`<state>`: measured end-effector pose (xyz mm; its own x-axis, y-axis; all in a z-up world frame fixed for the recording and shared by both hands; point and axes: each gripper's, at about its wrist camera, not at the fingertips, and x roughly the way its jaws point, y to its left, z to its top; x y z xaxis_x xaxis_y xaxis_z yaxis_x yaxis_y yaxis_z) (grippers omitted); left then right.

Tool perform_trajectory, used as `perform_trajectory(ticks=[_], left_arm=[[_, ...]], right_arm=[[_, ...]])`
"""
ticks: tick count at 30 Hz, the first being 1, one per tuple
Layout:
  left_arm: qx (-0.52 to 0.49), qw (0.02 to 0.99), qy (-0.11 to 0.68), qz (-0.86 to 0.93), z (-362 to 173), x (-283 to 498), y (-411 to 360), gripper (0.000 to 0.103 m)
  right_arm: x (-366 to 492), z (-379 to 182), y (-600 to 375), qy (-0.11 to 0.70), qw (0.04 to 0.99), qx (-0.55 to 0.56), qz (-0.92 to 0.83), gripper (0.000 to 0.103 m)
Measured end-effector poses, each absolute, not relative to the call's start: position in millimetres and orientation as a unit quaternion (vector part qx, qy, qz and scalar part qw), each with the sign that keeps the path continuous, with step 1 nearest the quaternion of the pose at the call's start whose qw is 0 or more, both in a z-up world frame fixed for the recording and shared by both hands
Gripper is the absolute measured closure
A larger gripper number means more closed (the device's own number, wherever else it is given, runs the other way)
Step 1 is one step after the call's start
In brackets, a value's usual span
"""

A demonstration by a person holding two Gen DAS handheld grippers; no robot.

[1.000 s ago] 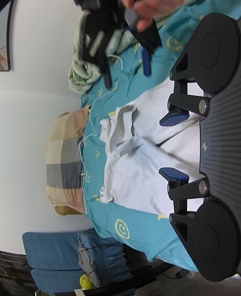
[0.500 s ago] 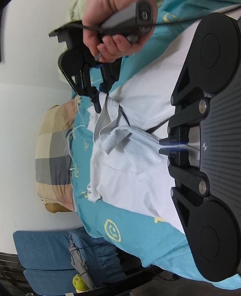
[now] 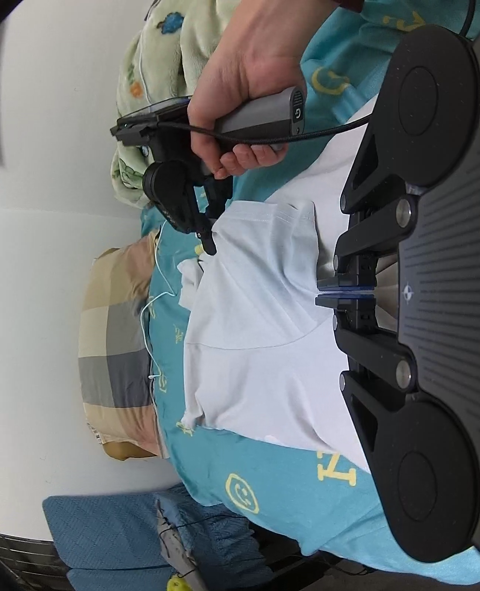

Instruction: Fold clothes

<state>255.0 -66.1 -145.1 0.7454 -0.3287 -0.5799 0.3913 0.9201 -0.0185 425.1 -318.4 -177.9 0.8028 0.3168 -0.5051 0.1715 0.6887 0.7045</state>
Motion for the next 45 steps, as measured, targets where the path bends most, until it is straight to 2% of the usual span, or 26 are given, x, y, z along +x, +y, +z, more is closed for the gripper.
perform_trajectory(ticks=[2, 4, 6, 8, 11, 13, 21, 23, 33, 37, 42, 43, 44, 45], left_arm=[[0.045, 0.932, 0.306, -0.191, -146.3, 256.3, -65.0, 0.1], [0.035, 0.931, 0.312, -0.188, -146.1, 257.4, -62.8, 0.098], [0.037, 0.931, 0.313, -0.182, -145.8, 256.9, -61.6, 0.088], [0.035, 0.932, 0.316, -0.176, -143.7, 253.0, -58.8, 0.071], [0.019, 0.931, 0.327, -0.163, -135.8, 244.4, -51.5, 0.058], [0.009, 0.928, 0.336, -0.159, -128.6, 234.4, -46.2, 0.053], [-0.022, 0.916, 0.381, -0.123, -93.2, 166.7, 2.9, 0.044], [-0.019, 0.912, 0.396, -0.109, -85.7, 149.7, 23.2, 0.037], [0.01, 0.88, 0.47, -0.065, -69.8, 87.7, 101.6, 0.037], [0.005, 0.852, 0.519, -0.066, -76.5, 81.8, 118.9, 0.039], [0.051, 0.813, 0.571, -0.104, -89.5, 81.4, 100.9, 0.04], [0.064, 0.803, 0.584, -0.101, -94.7, 81.8, 97.4, 0.042], [0.075, 0.795, 0.594, -0.093, -99.6, 82.8, 94.4, 0.051], [0.083, 0.788, 0.603, -0.086, -103.7, 84.0, 92.7, 0.054]], right_arm=[[422.3, -173.0, -317.4, 0.315, 0.864, 0.391, 0.039, 0.088], [419.6, -167.0, -316.1, 0.32, 0.863, 0.389, 0.035, 0.072], [413.5, -158.6, -314.5, 0.323, 0.865, 0.383, 0.03, 0.038], [404.5, -148.6, -311.2, 0.325, 0.866, 0.379, 0.028, 0.027], [383.8, -132.1, -304.0, 0.333, 0.867, 0.369, 0.032, 0.027], [363.9, -120.4, -297.2, 0.335, 0.872, 0.354, 0.037, 0.027], [239.7, -85.1, -256.4, 0.373, 0.886, 0.272, 0.047, 0.027], [203.4, -81.7, -246.7, 0.382, 0.883, 0.27, 0.047, 0.027], [65.0, -75.0, -207.6, 0.402, 0.878, 0.252, 0.06, 0.028], [52.0, -71.2, -191.2, 0.395, 0.894, 0.201, 0.063, 0.028], [58.4, -75.0, -192.8, 0.398, 0.89, 0.211, 0.067, 0.028], [59.2, -77.3, -193.7, 0.399, 0.889, 0.215, 0.067, 0.028], [59.9, -79.9, -194.6, 0.401, 0.887, 0.219, 0.067, 0.028], [60.8, -82.4, -195.1, 0.404, 0.885, 0.222, 0.065, 0.028]])
